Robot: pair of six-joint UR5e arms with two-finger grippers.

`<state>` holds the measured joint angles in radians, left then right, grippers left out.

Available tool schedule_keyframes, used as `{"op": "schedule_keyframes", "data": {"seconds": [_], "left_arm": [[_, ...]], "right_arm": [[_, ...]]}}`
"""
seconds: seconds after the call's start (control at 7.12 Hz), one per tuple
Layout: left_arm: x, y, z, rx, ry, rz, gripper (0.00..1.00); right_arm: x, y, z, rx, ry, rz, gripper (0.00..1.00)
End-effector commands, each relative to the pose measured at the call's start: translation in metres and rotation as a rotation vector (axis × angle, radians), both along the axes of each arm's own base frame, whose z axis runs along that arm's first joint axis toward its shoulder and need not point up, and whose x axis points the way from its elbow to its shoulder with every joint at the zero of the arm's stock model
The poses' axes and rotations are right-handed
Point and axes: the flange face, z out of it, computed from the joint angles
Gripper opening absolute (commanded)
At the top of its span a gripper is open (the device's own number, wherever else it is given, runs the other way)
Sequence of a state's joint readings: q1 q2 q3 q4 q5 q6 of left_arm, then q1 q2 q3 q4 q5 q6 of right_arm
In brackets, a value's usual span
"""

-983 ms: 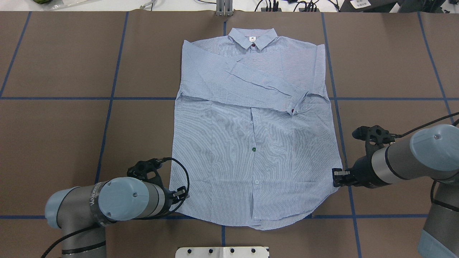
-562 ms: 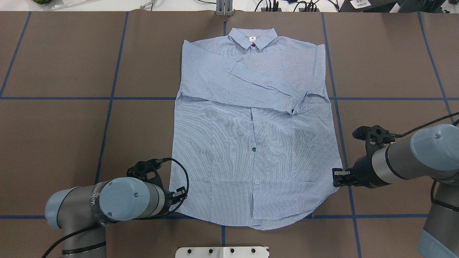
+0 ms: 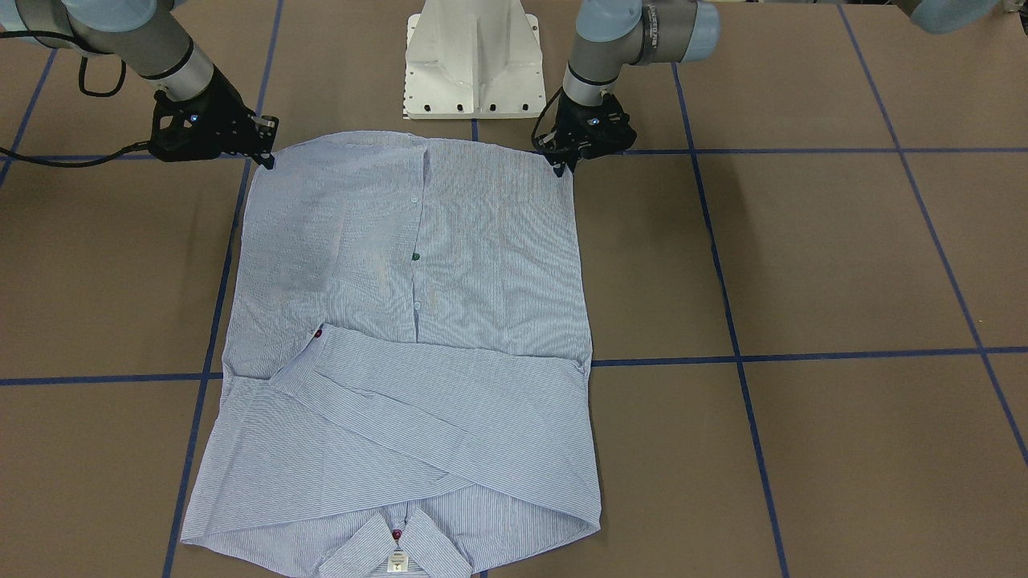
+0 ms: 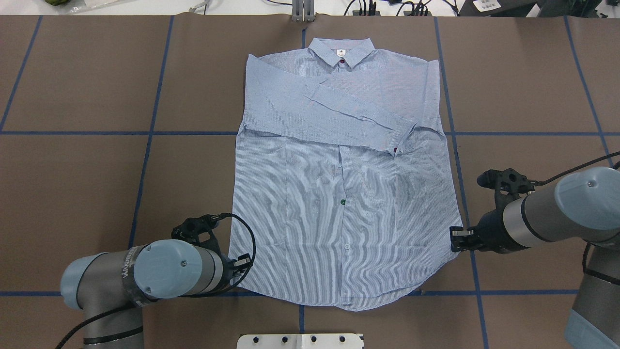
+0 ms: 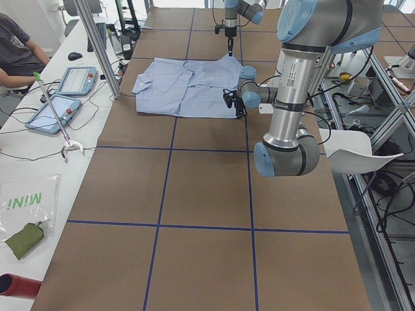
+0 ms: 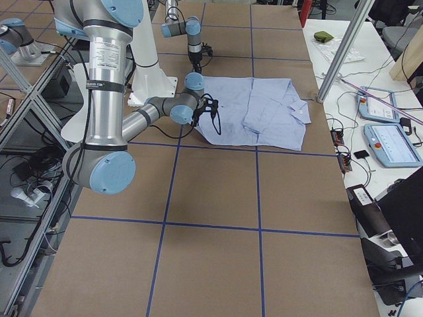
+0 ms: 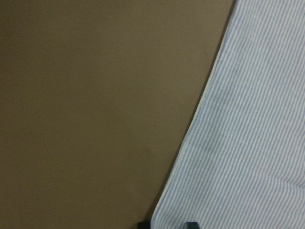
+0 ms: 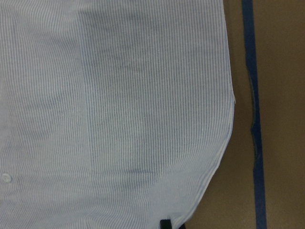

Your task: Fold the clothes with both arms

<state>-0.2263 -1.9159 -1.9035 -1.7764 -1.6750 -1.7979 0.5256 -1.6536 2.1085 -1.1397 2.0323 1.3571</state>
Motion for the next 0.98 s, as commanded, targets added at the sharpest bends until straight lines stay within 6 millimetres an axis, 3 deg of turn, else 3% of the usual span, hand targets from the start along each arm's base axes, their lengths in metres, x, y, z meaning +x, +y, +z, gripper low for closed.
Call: {"op": "schedule_keyframes", "data": {"seconds": [0.0, 0.28, 0.42, 0.7, 0.84], "left_arm": [[-0.001, -0.001, -0.001, -0.001, 0.002, -0.001, 0.00], [-0.008, -0.004, -0.006, 0.005, 0.013, -0.007, 0.00], [-0.026, -0.004, -0.019, 0.019, 0.047, -0.004, 0.00], [-0.089, 0.015, -0.035, 0.059, 0.115, 0.058, 0.00], [-0.098, 0.017, -0.037, 0.062, 0.123, 0.076, 0.00]], "right_arm": [[0.000, 0.000, 0.001, -0.002, 0.002, 0.001, 0.00], [0.001, 0.000, -0.001, 0.004, -0.003, -0.002, 0.00], [0.007, -0.005, -0.003, -0.012, -0.019, -0.010, 0.00], [0.036, -0.017, -0.022, -0.039, -0.117, -0.035, 0.00], [0.050, -0.020, -0.030, -0.052, -0.162, -0.052, 0.00]]}}
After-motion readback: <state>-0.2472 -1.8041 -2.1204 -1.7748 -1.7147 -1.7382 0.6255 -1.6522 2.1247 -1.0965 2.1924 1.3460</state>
